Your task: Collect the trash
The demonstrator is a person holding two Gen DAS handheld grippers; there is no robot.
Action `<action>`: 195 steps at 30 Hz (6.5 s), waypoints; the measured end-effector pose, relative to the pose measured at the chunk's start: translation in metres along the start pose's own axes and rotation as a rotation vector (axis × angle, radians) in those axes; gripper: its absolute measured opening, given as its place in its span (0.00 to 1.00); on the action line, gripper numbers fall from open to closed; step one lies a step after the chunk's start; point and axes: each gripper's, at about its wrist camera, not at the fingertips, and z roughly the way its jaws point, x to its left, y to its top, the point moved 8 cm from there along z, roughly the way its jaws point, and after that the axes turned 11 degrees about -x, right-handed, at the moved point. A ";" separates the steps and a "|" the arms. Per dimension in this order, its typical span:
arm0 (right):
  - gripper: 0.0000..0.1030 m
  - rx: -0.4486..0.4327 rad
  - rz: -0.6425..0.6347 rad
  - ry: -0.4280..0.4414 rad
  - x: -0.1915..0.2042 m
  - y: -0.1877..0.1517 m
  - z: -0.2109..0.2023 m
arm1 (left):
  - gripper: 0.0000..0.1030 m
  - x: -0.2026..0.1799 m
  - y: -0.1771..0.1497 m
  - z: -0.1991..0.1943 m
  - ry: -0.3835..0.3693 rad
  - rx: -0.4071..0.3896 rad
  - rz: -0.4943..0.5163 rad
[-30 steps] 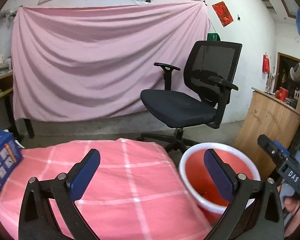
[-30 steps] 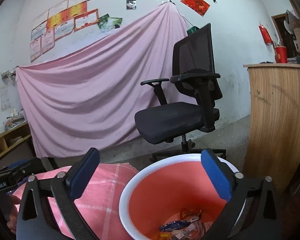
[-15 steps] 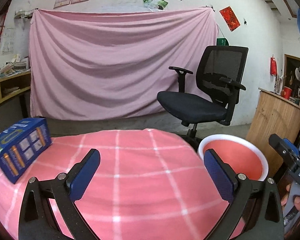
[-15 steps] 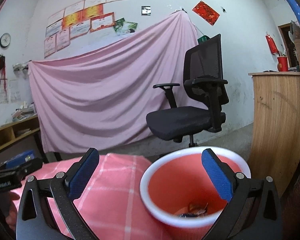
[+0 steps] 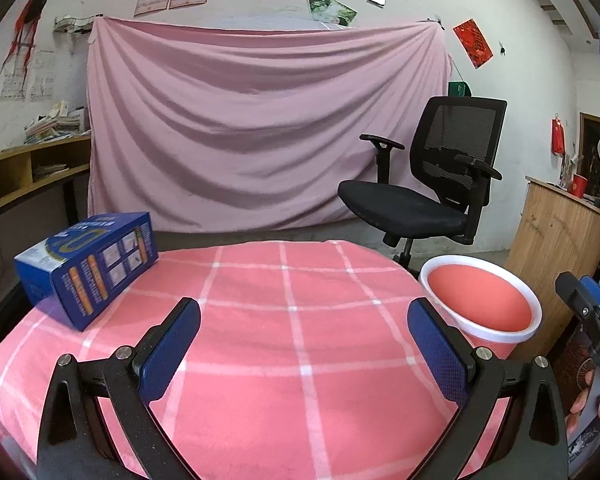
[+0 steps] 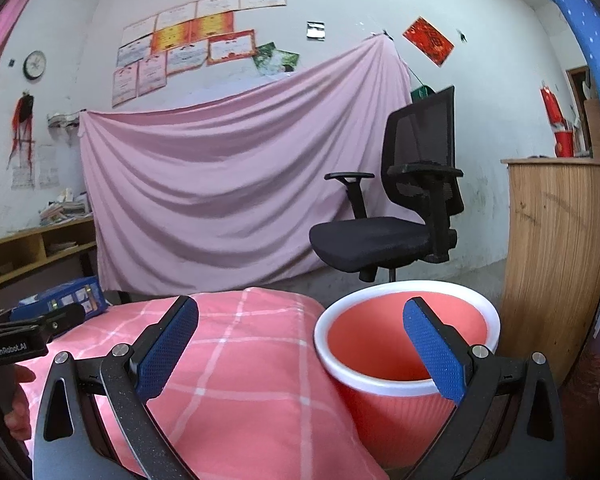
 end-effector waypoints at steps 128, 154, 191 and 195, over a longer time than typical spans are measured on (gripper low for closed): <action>1.00 0.080 -0.098 -0.029 0.087 -0.031 -0.058 | 0.99 0.081 -0.032 -0.097 0.088 -0.081 -0.002; 1.00 0.084 -0.094 -0.031 0.089 -0.031 -0.059 | 0.99 0.083 -0.033 -0.098 0.079 -0.079 0.006; 1.00 0.087 -0.089 -0.031 0.090 -0.031 -0.059 | 0.99 0.082 -0.033 -0.098 0.079 -0.079 0.008; 1.00 0.086 -0.089 -0.030 0.088 -0.030 -0.058 | 0.99 0.082 -0.033 -0.098 0.079 -0.079 0.008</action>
